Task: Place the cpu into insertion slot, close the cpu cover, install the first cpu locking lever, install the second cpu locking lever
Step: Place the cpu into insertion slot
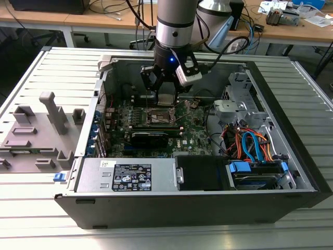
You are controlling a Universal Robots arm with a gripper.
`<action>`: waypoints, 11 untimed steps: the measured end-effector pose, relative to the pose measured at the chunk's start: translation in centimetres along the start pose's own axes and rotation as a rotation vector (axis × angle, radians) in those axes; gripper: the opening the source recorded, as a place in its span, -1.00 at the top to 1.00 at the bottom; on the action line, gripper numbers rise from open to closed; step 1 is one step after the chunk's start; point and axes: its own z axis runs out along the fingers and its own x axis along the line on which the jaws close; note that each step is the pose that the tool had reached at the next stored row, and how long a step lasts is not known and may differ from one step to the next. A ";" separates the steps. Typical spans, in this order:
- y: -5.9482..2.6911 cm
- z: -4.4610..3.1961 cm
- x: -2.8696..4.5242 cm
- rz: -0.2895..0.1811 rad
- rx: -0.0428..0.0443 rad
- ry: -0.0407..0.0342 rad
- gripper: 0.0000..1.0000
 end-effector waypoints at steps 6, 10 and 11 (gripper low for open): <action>0.00 0.02 0.00 0.011 -0.0001 -0.0001 -0.09; 0.00 0.04 0.00 0.025 -0.0003 -0.0002 -0.09; 0.00 0.04 0.00 0.029 -0.0004 -0.0003 -0.09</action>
